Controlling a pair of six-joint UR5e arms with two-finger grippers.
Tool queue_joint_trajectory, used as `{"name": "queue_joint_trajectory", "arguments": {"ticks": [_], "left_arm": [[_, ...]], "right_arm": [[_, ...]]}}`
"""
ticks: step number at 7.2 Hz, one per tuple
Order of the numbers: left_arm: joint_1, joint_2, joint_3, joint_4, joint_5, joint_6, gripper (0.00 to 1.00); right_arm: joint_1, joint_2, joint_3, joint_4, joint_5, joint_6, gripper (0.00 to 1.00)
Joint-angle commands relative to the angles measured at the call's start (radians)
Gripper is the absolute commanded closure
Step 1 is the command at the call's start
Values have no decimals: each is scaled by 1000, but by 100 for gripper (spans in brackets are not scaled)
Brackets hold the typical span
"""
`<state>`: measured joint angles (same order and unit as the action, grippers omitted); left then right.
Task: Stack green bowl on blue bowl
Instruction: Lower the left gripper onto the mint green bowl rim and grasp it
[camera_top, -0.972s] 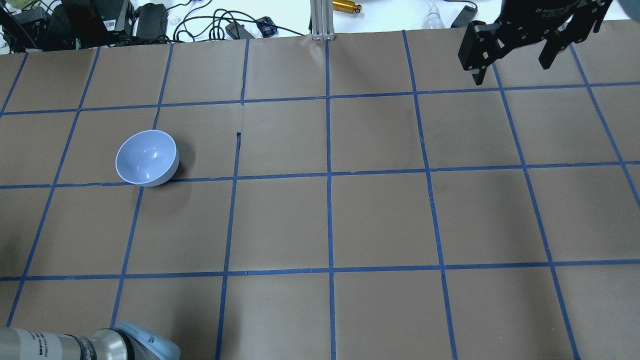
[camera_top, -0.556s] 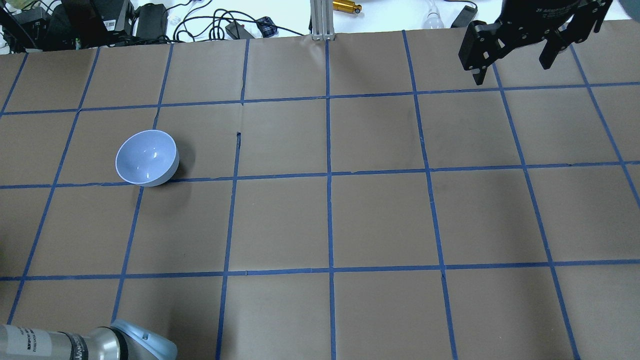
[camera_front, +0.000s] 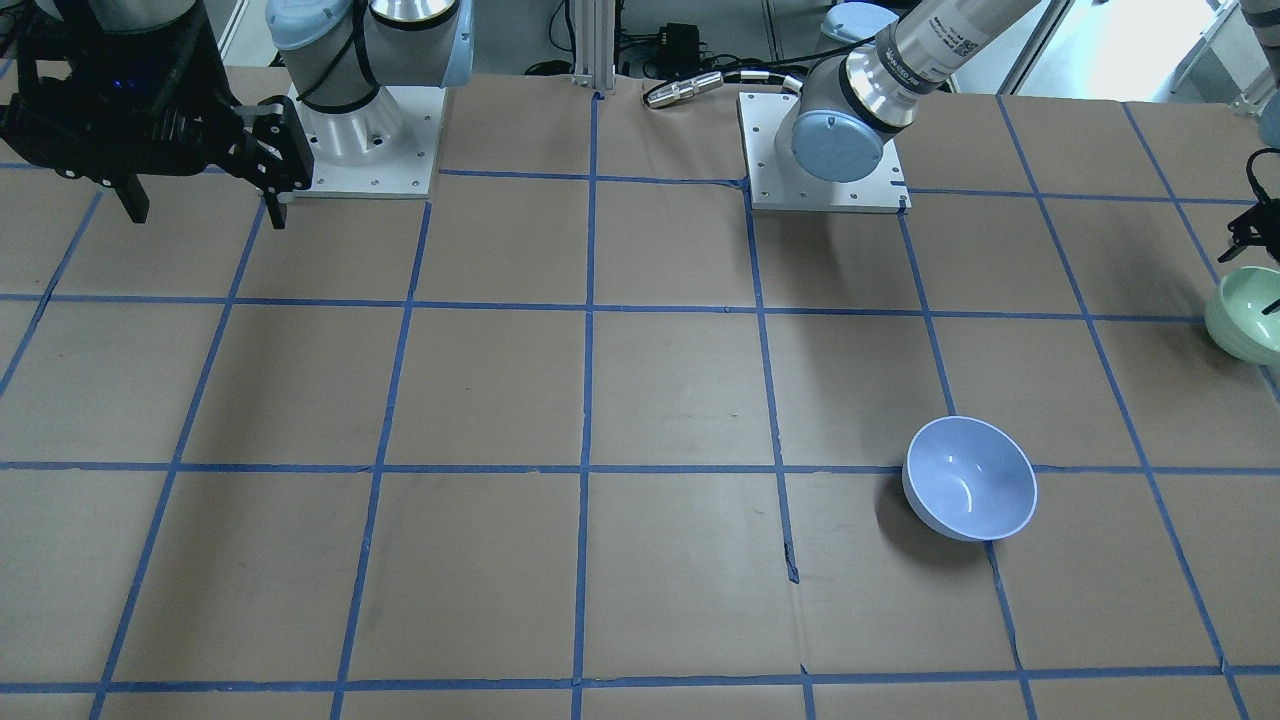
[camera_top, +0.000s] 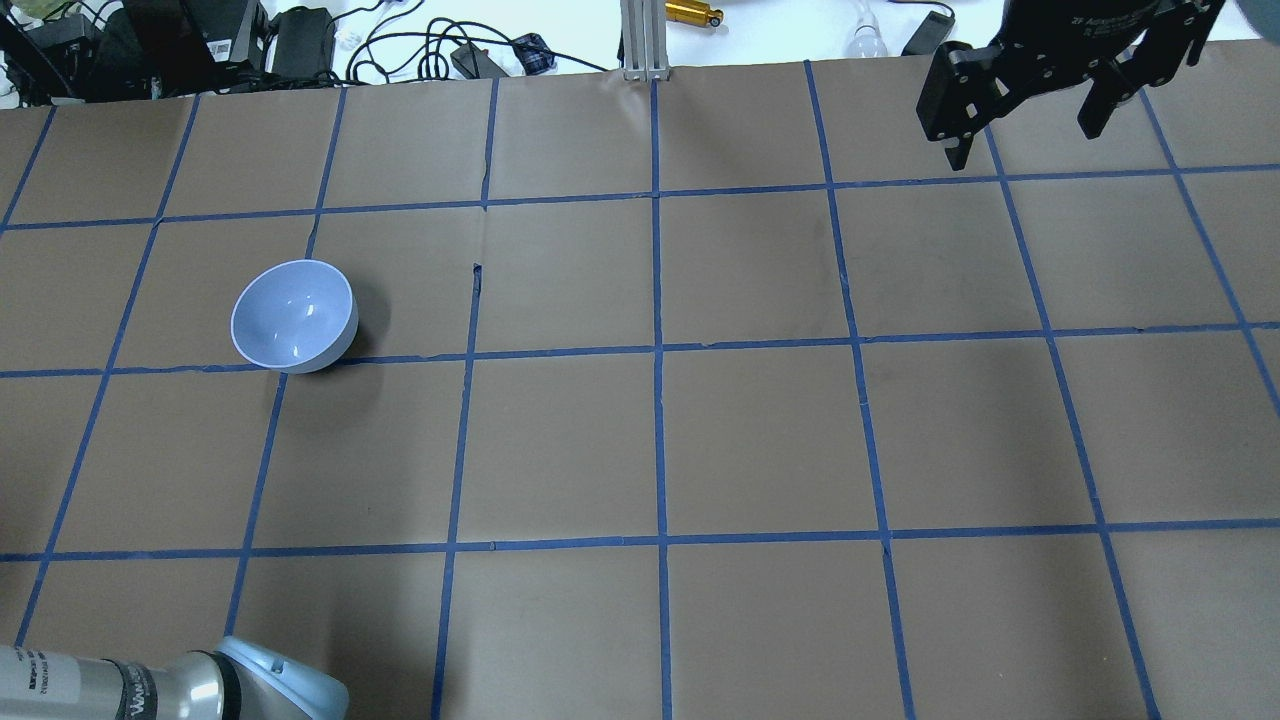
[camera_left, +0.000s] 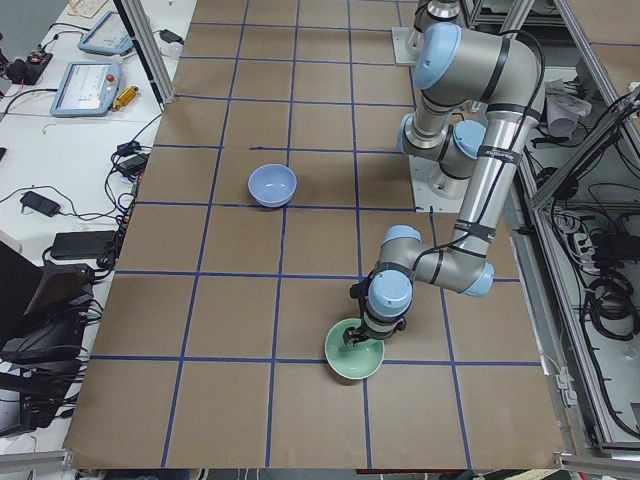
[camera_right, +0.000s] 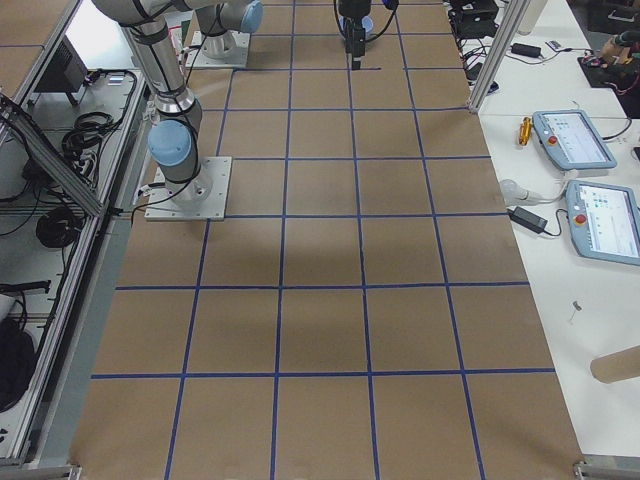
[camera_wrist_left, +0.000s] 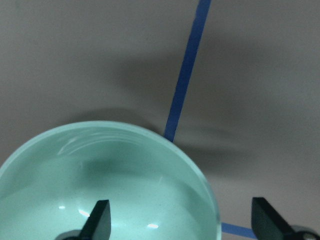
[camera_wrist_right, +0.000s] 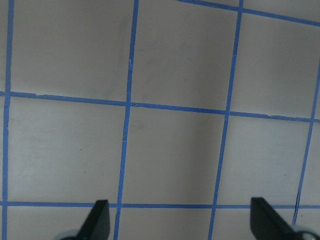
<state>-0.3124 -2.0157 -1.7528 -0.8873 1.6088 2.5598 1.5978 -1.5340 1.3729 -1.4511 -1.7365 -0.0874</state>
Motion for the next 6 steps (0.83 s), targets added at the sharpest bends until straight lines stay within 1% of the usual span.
{"name": "queue_joint_trajectory", "arguments": {"ticks": [1, 3, 4, 5, 6], "left_arm": [[1, -32, 1, 14, -4, 2, 0], [1, -44, 1, 14, -1, 0, 0], [1, -50, 1, 14, 0, -1, 3], [1, -52, 3, 14, 3, 2, 18], [1, -52, 12, 14, 8, -3, 75]], "right_arm": [[1, 0, 0, 0, 0, 0, 0], [-1, 0, 0, 0, 0, 0, 0], [1, 0, 0, 0, 0, 0, 0], [1, 0, 0, 0, 0, 0, 0], [-1, 0, 0, 0, 0, 0, 0]]}}
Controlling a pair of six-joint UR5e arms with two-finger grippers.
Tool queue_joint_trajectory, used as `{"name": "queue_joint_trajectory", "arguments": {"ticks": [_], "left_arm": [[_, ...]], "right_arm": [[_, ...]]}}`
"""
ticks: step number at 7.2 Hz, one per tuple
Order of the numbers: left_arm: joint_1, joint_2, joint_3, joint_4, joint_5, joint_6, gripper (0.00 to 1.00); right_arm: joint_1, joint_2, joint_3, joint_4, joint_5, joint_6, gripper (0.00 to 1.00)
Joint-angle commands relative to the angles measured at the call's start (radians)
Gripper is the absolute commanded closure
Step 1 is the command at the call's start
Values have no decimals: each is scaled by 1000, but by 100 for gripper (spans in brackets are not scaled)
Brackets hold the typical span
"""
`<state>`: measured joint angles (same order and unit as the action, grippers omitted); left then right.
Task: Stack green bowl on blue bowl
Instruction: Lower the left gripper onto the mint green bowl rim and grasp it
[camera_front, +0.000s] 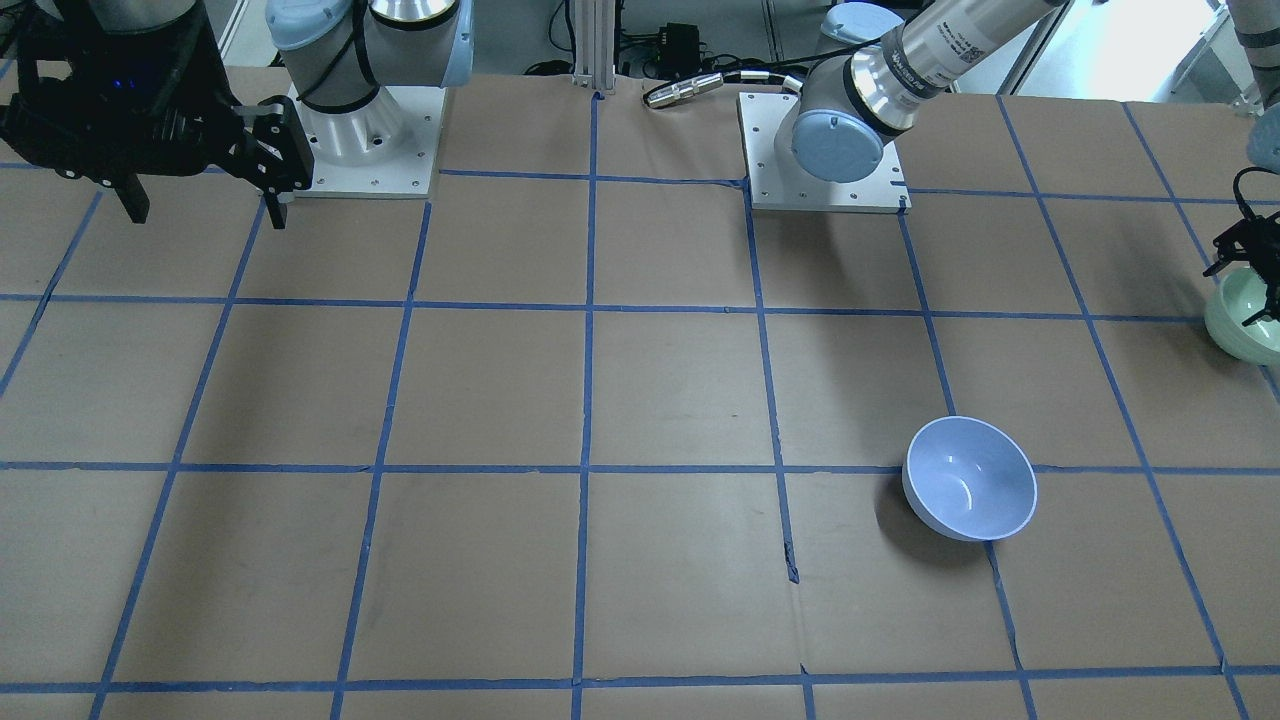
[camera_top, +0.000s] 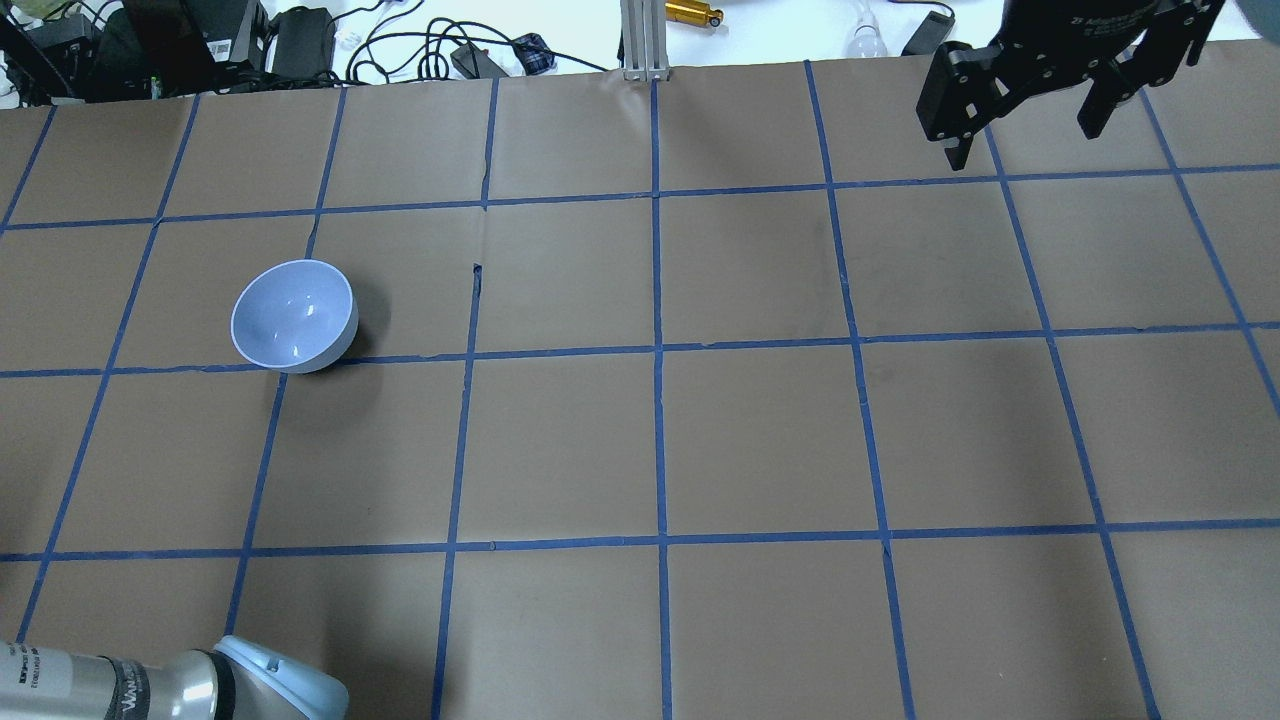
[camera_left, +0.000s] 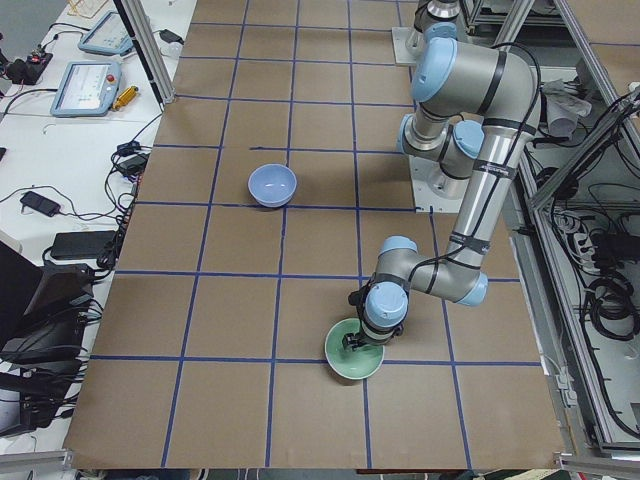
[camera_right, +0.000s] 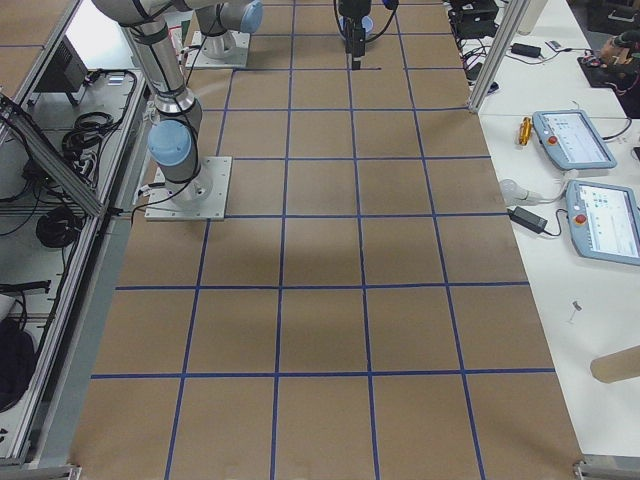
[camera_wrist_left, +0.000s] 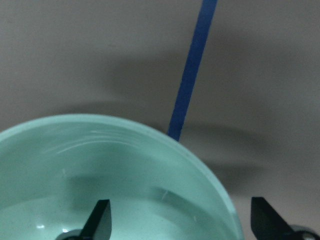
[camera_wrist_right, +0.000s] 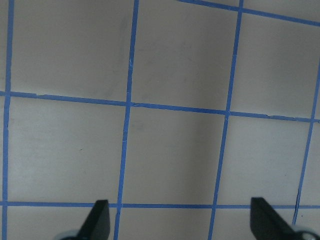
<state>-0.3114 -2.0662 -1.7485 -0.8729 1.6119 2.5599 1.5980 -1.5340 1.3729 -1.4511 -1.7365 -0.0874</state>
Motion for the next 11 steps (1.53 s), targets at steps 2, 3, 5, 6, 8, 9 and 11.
{"name": "queue_joint_trajectory", "arguments": {"ticks": [2, 3, 5, 6, 8, 9, 11], "left_arm": [[2, -2, 26, -1, 28, 0, 100], [0, -2, 26, -1, 25, 3, 100], [2, 0, 26, -14, 23, 8, 100], [0, 4, 26, -18, 25, 8, 100], [2, 14, 24, -27, 25, 13, 100], [2, 20, 24, -41, 25, 14, 100], [0, 26, 18, -43, 26, 13, 100]], "right_arm": [[0, 0, 0, 0, 0, 0, 0], [0, 0, 0, 0, 0, 0, 0], [0, 0, 0, 0, 0, 0, 0], [0, 0, 0, 0, 0, 0, 0], [0, 0, 0, 0, 0, 0, 0], [-1, 0, 0, 0, 0, 0, 0], [0, 0, 0, 0, 0, 0, 0]]}}
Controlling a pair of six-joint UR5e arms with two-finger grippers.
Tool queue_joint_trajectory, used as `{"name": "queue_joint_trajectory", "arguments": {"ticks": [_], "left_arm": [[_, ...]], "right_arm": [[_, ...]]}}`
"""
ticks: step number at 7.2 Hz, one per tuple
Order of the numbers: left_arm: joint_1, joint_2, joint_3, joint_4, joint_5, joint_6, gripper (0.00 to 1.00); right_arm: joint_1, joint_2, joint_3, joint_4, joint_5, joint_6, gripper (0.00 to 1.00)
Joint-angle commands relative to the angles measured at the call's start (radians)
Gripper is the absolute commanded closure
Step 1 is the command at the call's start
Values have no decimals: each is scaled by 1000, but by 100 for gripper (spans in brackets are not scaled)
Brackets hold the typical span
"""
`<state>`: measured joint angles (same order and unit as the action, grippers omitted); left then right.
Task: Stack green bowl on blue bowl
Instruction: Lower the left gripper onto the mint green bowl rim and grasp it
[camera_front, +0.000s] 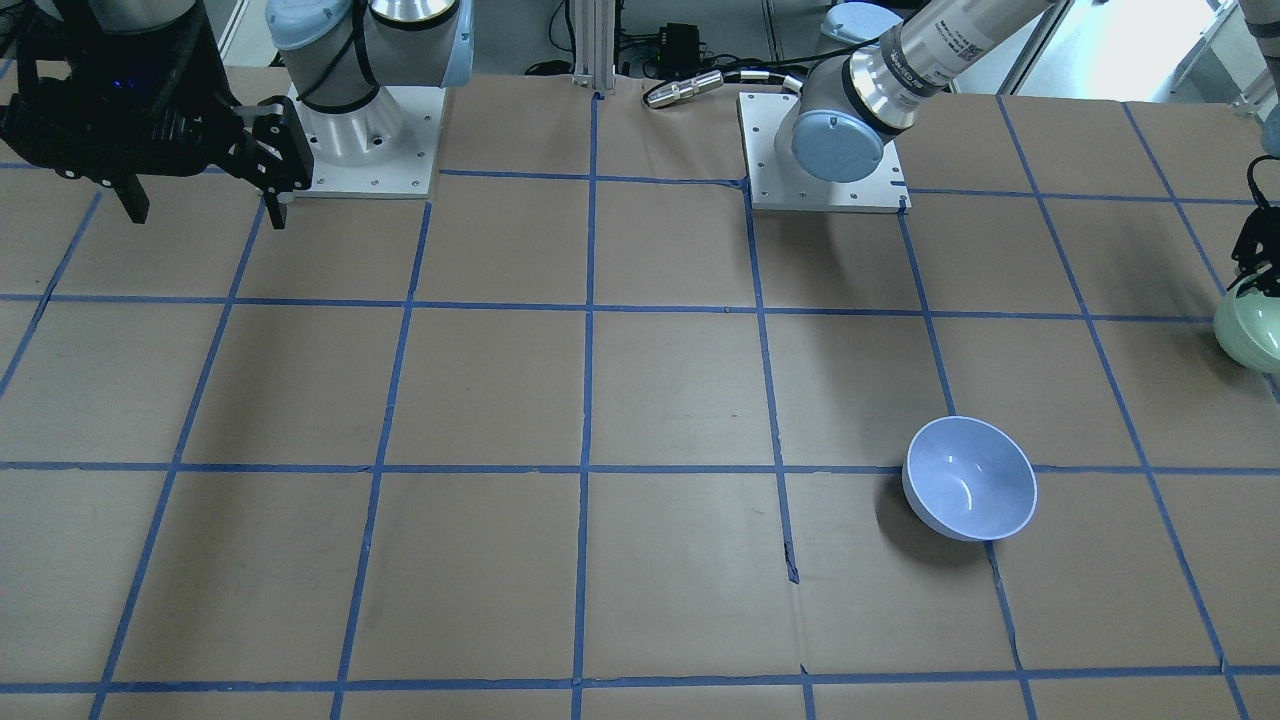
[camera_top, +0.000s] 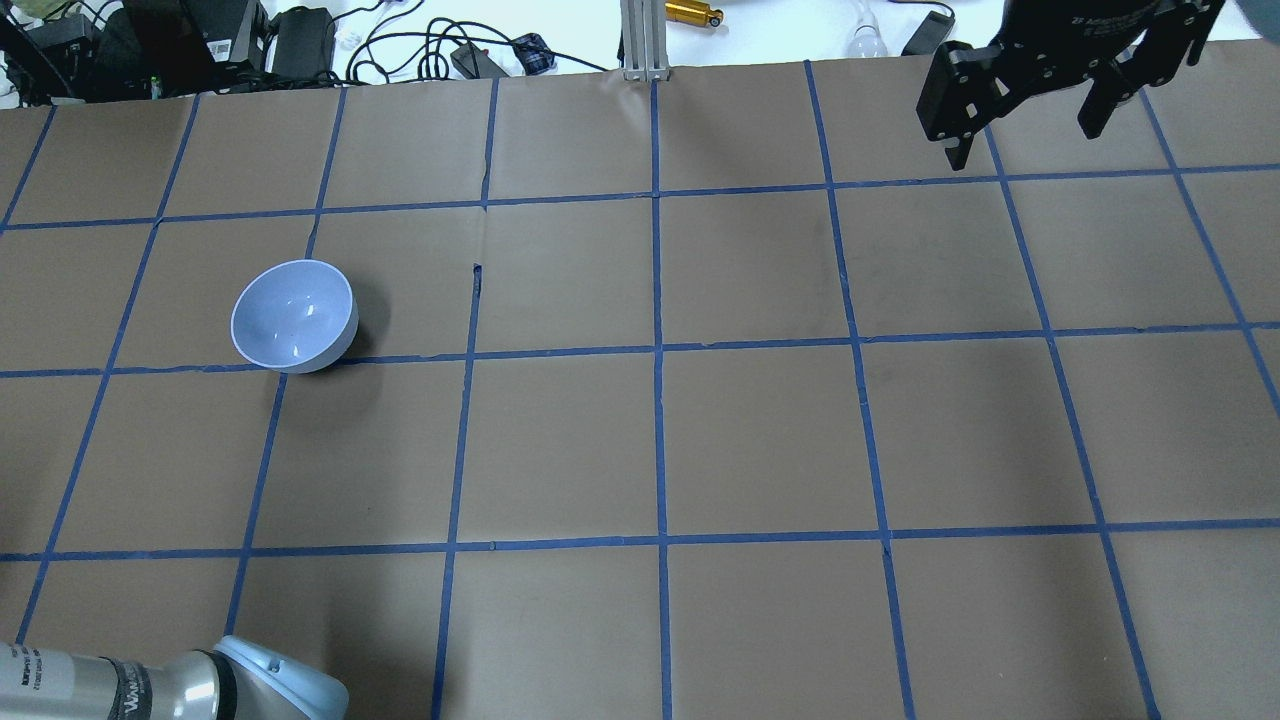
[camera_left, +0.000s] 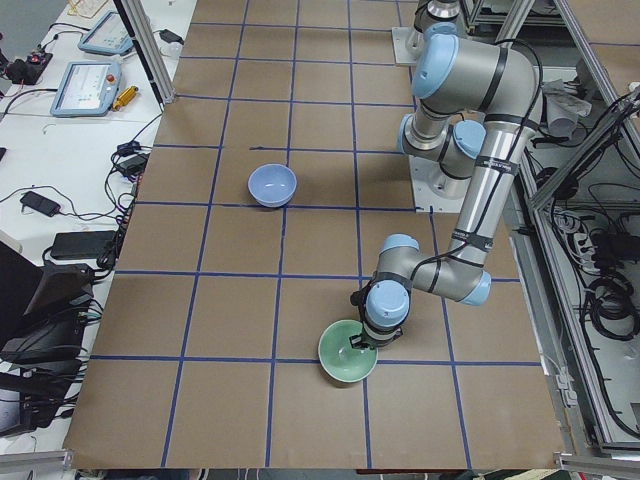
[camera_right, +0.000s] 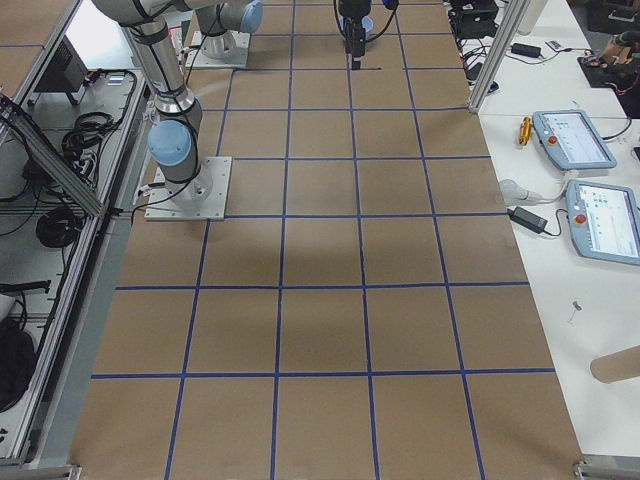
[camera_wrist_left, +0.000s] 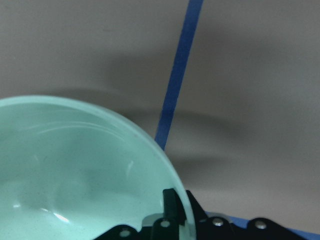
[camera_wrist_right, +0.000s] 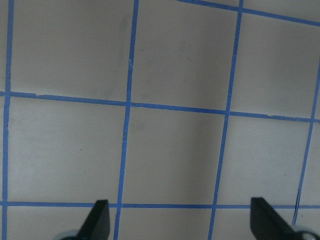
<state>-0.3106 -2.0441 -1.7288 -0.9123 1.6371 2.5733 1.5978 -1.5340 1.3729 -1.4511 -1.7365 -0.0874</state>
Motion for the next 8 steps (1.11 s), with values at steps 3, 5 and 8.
{"name": "queue_joint_trajectory", "arguments": {"ticks": [3, 5, 8], "left_arm": [[-25, 51, -1, -28, -72, -18, 100], [-140, 131, 9, -118, -66, -94, 100], [-328, 235, 8, -119, -105, -256, 100]], "right_arm": [[1, 0, 0, 0, 0, 0, 0], [1, 0, 0, 0, 0, 0, 0], [1, 0, 0, 0, 0, 0, 0]]}}
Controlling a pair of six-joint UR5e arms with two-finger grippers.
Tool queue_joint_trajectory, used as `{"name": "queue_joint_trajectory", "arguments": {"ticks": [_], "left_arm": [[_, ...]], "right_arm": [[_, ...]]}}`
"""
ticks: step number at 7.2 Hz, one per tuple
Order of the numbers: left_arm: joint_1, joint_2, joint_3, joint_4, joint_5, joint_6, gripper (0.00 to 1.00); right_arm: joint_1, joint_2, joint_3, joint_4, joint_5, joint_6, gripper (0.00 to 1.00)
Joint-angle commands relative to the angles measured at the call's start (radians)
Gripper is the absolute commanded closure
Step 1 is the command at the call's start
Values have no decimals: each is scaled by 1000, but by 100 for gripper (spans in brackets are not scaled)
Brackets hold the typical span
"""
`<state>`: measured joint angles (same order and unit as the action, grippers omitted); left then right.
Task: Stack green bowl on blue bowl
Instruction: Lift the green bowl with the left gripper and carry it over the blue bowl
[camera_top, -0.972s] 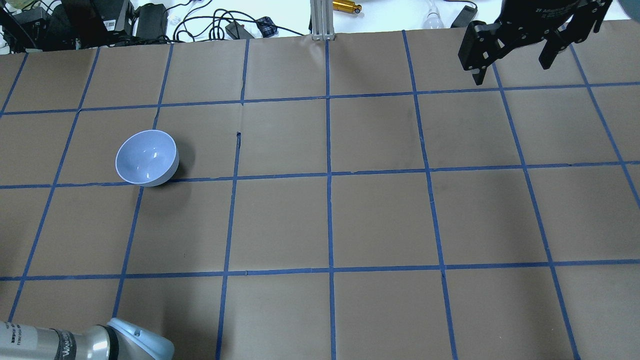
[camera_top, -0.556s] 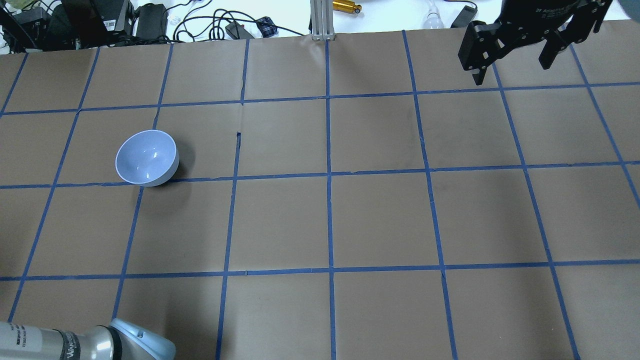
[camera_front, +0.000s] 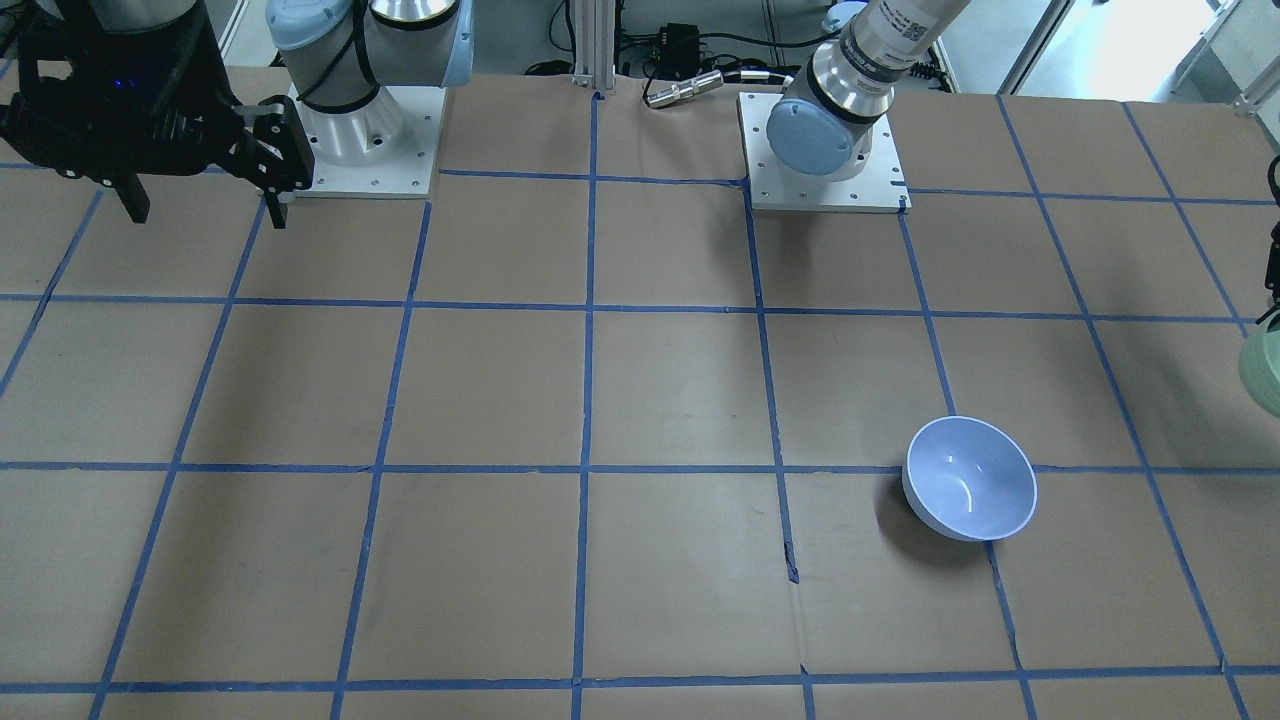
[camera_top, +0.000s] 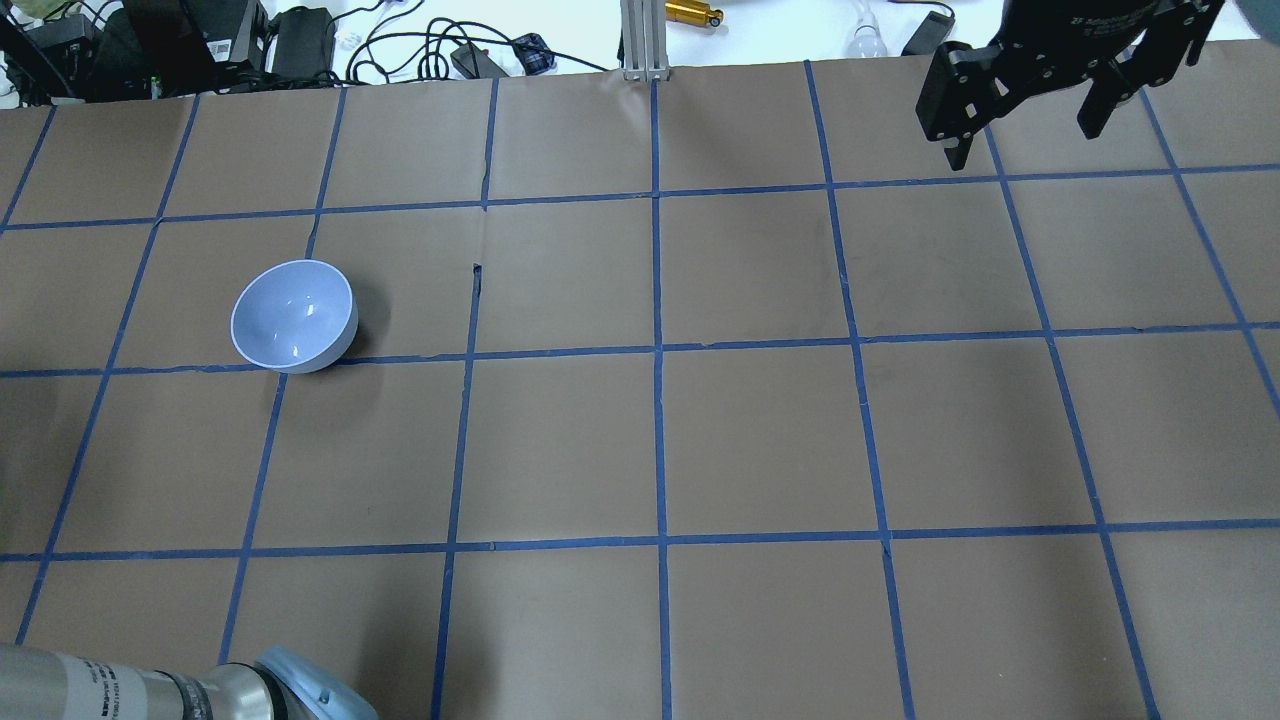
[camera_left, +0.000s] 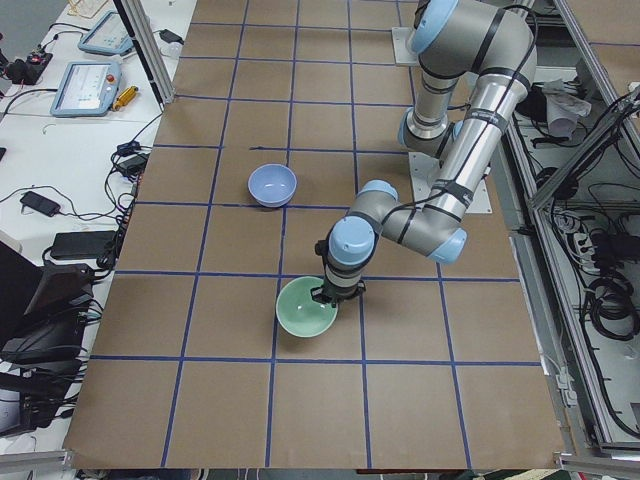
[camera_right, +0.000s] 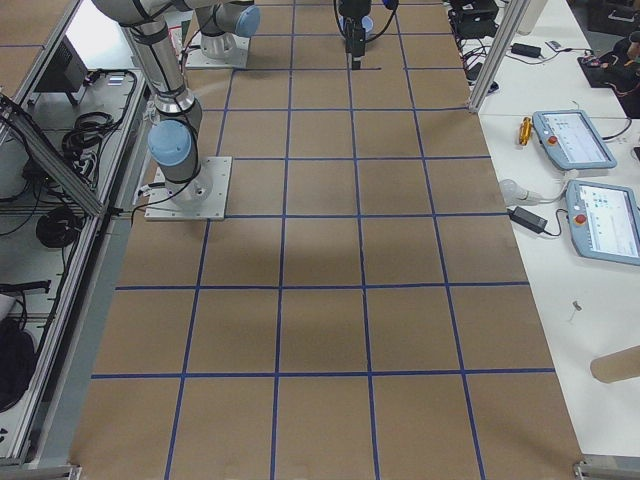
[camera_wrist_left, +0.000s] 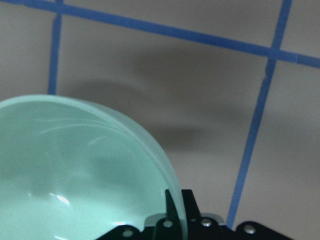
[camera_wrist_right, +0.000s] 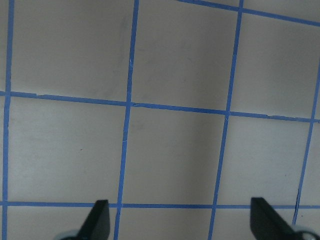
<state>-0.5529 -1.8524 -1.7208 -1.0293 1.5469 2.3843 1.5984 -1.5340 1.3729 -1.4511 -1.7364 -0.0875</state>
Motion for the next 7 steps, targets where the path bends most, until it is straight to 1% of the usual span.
{"name": "queue_joint_trajectory", "arguments": {"ticks": [1, 3, 5, 6, 7], "left_arm": [[-154, 74, 0, -3, -22, -118, 100], [-308, 123, 0, -2, -11, -360, 100], [-500, 150, -2, 0, 45, -621, 100], [-566, 150, -16, -5, 48, -742, 100], [-620, 119, -52, -2, 42, -817, 100]], "right_arm": [[0, 0, 0, 0, 0, 0, 0], [0, 0, 0, 0, 0, 0, 0], [0, 0, 0, 0, 0, 0, 0], [-2, 0, 0, 0, 0, 0, 0], [0, 0, 0, 0, 0, 0, 0]]}}
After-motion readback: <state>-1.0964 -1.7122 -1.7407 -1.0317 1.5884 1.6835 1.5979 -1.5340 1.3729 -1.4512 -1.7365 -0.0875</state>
